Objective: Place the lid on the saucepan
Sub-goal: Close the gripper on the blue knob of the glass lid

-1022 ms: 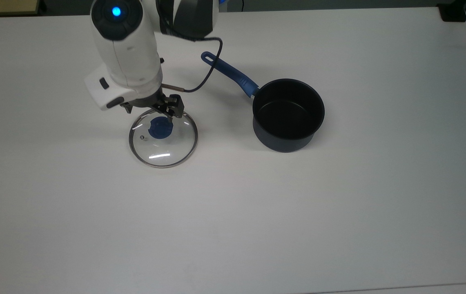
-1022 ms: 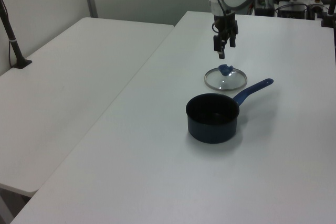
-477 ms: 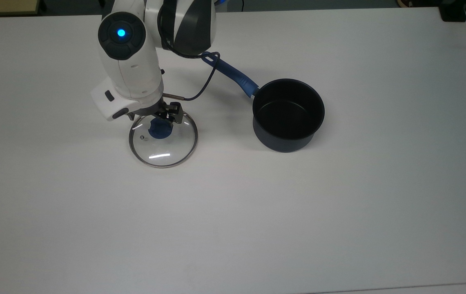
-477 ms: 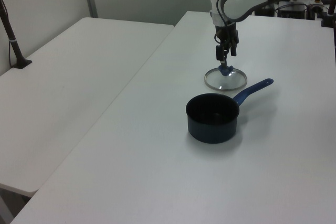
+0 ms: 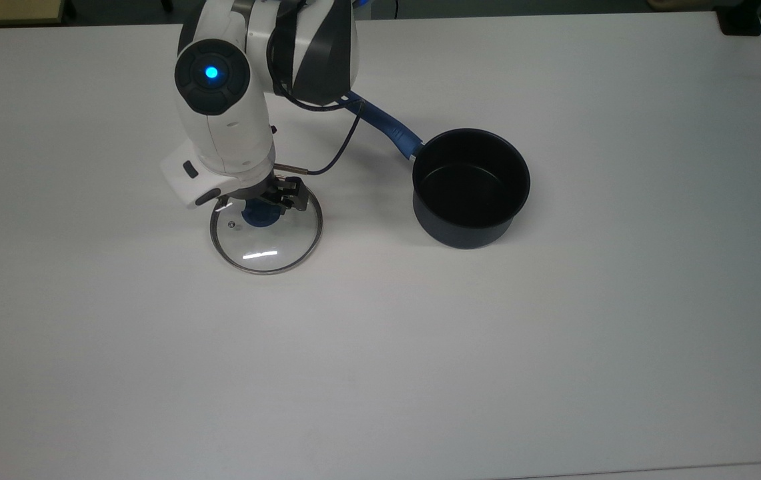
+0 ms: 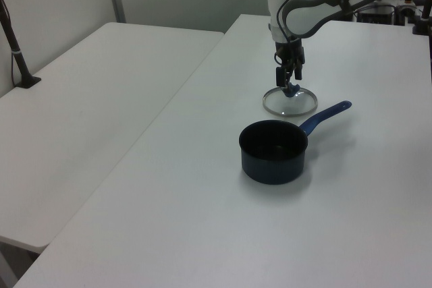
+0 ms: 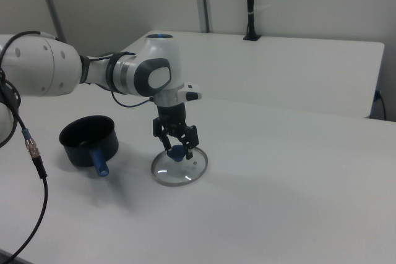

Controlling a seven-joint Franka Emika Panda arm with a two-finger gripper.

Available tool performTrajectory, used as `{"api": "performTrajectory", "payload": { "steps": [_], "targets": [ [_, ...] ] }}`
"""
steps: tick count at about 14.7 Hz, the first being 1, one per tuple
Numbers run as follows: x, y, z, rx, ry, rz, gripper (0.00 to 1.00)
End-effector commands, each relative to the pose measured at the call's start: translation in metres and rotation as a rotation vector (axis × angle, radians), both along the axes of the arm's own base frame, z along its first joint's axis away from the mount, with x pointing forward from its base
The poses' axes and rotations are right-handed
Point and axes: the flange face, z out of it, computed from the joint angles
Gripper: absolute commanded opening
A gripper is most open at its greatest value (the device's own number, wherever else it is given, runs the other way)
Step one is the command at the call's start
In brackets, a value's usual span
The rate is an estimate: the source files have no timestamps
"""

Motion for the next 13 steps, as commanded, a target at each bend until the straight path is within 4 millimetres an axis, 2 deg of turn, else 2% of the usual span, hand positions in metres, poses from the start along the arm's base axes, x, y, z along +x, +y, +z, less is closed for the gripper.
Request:
{"api": "performTrajectory", "payload": {
  "steps": [1, 3, 6, 8, 11, 13],
  "targets": [
    [0.0014, 0.0057, -0.0060, -0.002, -0.023, -0.029, 0.83],
    [0.0020, 0.0068, -0.0063, -0.001, -0.024, -0.031, 0.83],
    [0.0023, 0.0082, -0.0033, 0.004, -0.027, -0.043, 0.94],
    [0.0025, 0.0082, -0.0032, 0.001, -0.031, -0.068, 0.95],
    [0.0028, 0.0092, -0.0041, 0.001, -0.031, -0.068, 0.92],
    [0.0029, 0.0092, -0.0040, 0.001, -0.032, -0.067, 0.83]
  ]
}}
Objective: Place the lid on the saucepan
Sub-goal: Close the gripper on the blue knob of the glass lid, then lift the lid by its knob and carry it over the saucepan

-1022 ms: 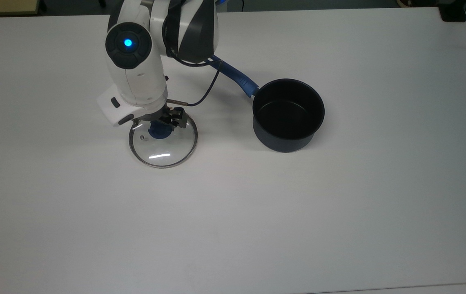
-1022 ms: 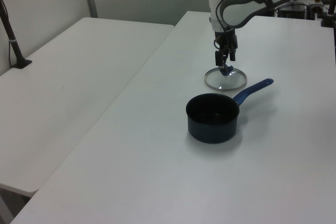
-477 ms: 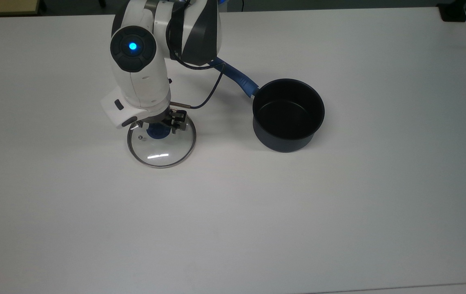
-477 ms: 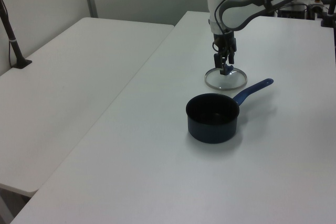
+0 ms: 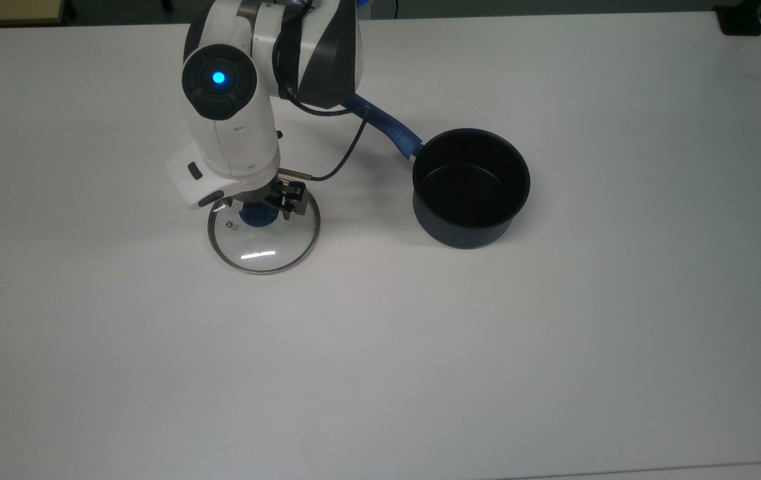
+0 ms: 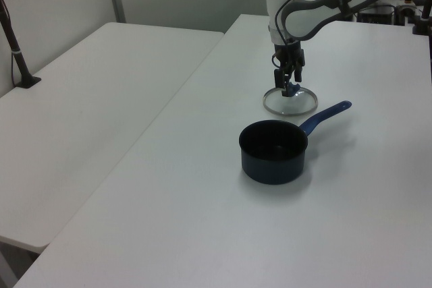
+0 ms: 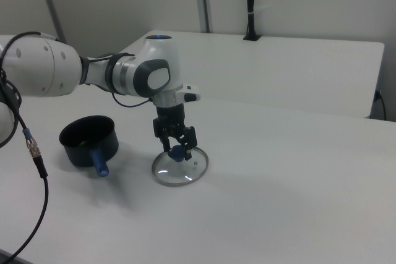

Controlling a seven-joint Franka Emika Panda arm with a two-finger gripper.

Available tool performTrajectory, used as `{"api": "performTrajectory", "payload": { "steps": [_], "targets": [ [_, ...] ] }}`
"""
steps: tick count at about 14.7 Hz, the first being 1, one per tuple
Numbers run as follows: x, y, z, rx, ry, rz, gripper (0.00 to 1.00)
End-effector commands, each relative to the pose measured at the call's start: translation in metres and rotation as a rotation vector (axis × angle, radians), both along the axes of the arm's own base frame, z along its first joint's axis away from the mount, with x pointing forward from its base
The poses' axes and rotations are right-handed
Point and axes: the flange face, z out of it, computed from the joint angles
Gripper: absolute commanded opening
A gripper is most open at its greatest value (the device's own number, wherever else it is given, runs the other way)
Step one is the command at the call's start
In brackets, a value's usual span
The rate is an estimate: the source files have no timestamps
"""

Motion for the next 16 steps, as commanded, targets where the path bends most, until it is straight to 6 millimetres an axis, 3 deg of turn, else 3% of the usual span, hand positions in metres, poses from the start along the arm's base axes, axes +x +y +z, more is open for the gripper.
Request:
{"api": "performTrajectory", "payload": {
  "steps": [1, 3, 5, 9, 13, 16],
  "targets": [
    [0.002, 0.005, -0.001, 0.006, -0.028, -0.016, 0.78],
    [0.002, 0.008, -0.002, 0.005, -0.027, -0.011, 0.70],
    [0.002, 0.008, -0.001, 0.006, -0.027, -0.011, 0.55],
    [0.001, 0.007, 0.004, 0.008, -0.024, -0.014, 0.41],
    [0.000, 0.006, 0.016, 0.010, -0.039, -0.014, 0.37],
    [-0.002, 0.003, 0.052, 0.017, -0.009, -0.021, 0.34]
  ]
}}
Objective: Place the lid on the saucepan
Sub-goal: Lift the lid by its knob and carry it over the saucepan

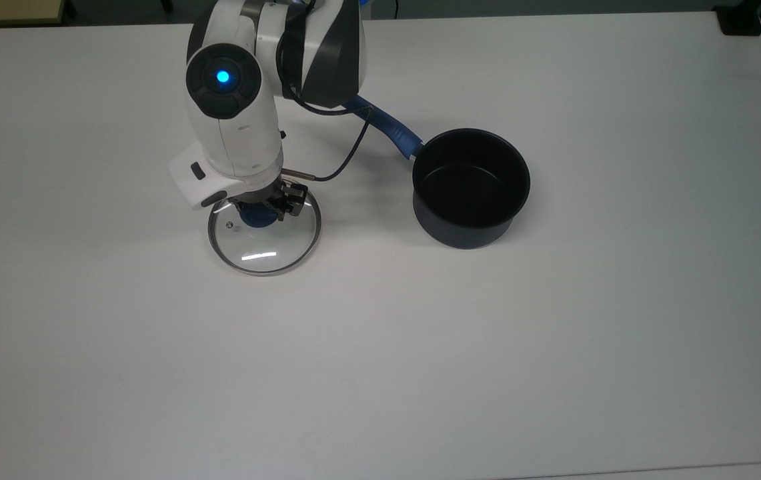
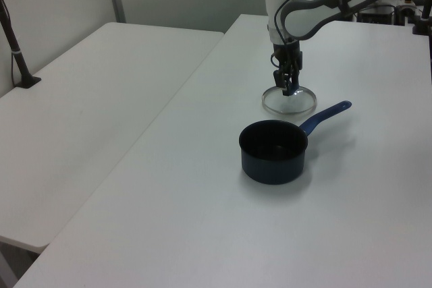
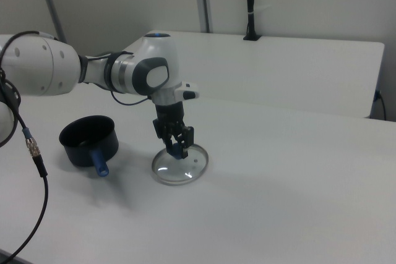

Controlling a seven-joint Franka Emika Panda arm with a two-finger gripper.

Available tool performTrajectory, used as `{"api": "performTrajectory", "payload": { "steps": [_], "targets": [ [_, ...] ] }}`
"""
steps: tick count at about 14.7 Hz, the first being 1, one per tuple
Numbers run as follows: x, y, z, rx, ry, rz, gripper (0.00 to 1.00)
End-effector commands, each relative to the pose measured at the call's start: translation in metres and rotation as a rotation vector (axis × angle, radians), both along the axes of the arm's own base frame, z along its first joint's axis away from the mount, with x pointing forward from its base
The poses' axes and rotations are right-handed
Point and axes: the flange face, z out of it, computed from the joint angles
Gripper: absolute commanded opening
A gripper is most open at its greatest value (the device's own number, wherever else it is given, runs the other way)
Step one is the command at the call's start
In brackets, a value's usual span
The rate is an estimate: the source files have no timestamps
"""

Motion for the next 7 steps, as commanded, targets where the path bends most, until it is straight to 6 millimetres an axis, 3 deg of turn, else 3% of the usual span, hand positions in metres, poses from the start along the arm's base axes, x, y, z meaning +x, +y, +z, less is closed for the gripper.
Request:
{"api": "performTrajectory", "payload": {
  "steps": [1, 4, 7],
  "targets": [
    [-0.006, -0.003, 0.067, 0.024, 0.010, -0.024, 0.34],
    [-0.009, -0.005, 0.104, 0.024, -0.009, -0.041, 0.34],
    [-0.011, -0.008, 0.123, 0.020, -0.012, -0.046, 0.34]
  ]
}}
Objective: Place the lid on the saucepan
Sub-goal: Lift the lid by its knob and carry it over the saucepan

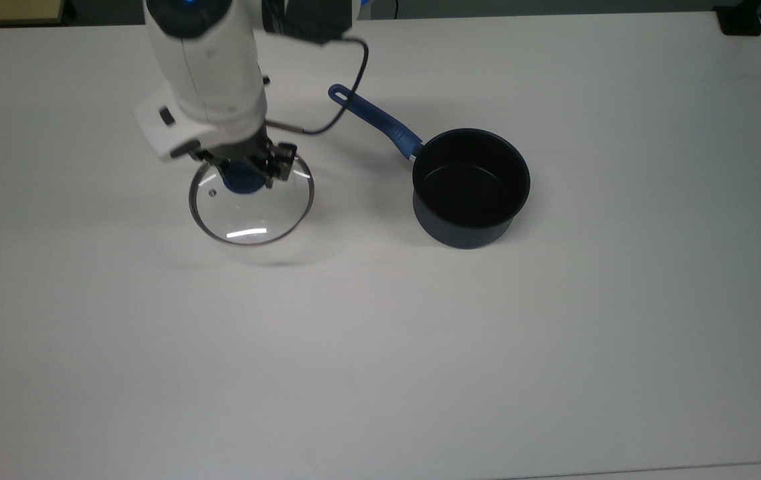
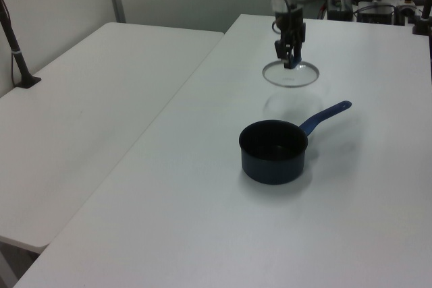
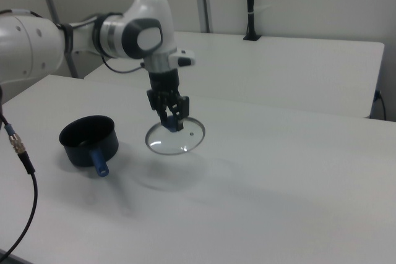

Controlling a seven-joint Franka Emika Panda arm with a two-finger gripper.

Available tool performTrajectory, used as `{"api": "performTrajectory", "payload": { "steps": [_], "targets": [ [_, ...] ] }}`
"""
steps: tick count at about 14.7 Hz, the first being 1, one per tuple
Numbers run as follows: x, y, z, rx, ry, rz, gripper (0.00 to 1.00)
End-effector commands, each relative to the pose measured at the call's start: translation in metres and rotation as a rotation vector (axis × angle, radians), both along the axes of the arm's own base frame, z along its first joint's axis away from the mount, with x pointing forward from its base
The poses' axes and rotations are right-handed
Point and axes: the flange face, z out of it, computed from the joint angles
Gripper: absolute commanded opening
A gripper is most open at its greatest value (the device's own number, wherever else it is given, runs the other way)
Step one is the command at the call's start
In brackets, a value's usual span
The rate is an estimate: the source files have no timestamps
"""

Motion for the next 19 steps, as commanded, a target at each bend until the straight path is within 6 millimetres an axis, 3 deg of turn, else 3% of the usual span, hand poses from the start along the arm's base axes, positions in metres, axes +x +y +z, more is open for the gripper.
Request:
{"api": "performTrajectory", "payload": {
  "steps": [1, 12, 16, 19],
  "targets": [
    [-0.007, -0.003, 0.023, 0.007, 0.008, -0.024, 0.34],
    [-0.009, 0.017, 0.056, 0.004, 0.029, -0.074, 0.34],
    [-0.008, 0.061, 0.056, -0.009, 0.021, -0.051, 0.34],
    [-0.012, 0.118, 0.056, -0.015, 0.017, -0.002, 0.34]
  ]
}}
